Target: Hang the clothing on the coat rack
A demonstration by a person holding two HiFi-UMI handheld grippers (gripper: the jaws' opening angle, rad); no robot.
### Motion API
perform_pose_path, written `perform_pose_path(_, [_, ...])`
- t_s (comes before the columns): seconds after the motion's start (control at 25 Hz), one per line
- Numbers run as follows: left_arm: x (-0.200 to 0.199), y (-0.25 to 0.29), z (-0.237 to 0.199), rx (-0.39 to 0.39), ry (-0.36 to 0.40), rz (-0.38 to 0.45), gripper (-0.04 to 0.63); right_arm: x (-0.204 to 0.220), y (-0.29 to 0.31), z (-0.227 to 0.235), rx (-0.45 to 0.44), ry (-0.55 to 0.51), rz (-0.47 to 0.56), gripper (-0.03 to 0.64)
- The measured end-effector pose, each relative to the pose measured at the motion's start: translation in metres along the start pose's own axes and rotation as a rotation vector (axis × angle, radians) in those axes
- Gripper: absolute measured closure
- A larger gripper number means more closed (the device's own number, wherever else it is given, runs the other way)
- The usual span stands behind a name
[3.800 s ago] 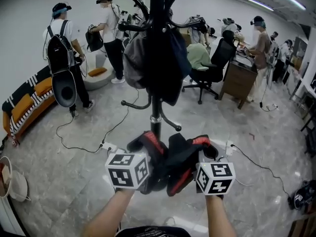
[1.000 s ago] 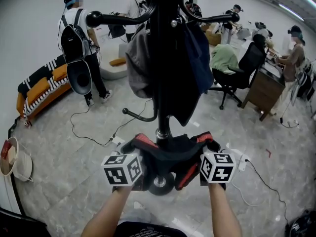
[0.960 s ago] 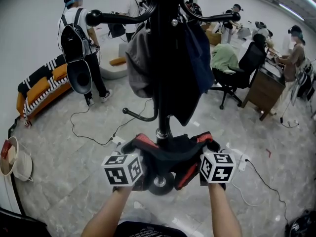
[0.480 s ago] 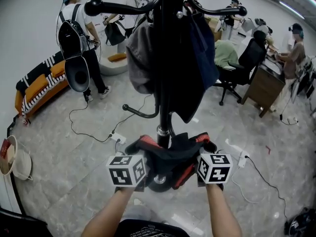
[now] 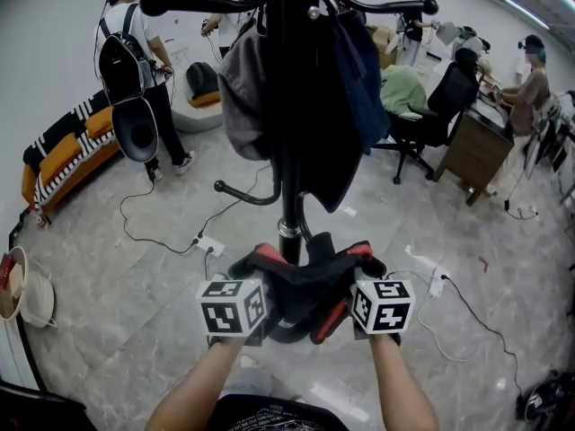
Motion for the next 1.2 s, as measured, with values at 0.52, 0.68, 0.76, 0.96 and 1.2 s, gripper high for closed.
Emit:
perform_pose_path(0.52, [0.024,-0.002,0.016,0.027,0.009,-0.046,0.568,0.022,-0.014,-0.008,-0.036,0.003,-0.019,0.594])
perform_pose_path(0.68, [0.030,-0.004,0.026,0.036,0.006,-0.061,0.566,0.027,-0.022,-0.010,-0.050,0.008,-0.023,0.594])
perform_pose_path(0.76, [0.033,-0.005,0.030,0.038,0.004,-0.065,0.566,0.030,-0.025,-0.011,-0.055,0.012,-0.024,0.594])
perform_pose_path(0.96, [0.042,-0.011,0.036,0.046,0.001,-0.074,0.566,0.036,-0.034,-0.016,-0.053,0.006,-0.024,0.594])
perform_pose_path(1.2, [0.055,-0.017,0.047,0.072,0.004,-0.092,0.566,0.044,-0.044,-0.024,-0.076,-0.004,-0.028,0.592])
Point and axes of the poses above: the fingertips, and each gripper's own axes: y forward along the fingers, z to its right, x out of its underside, the point moved 5 cm from there along -y, backward along the fingers, and after that the axes turned 15 degrees about z, right-handed, at the moved point
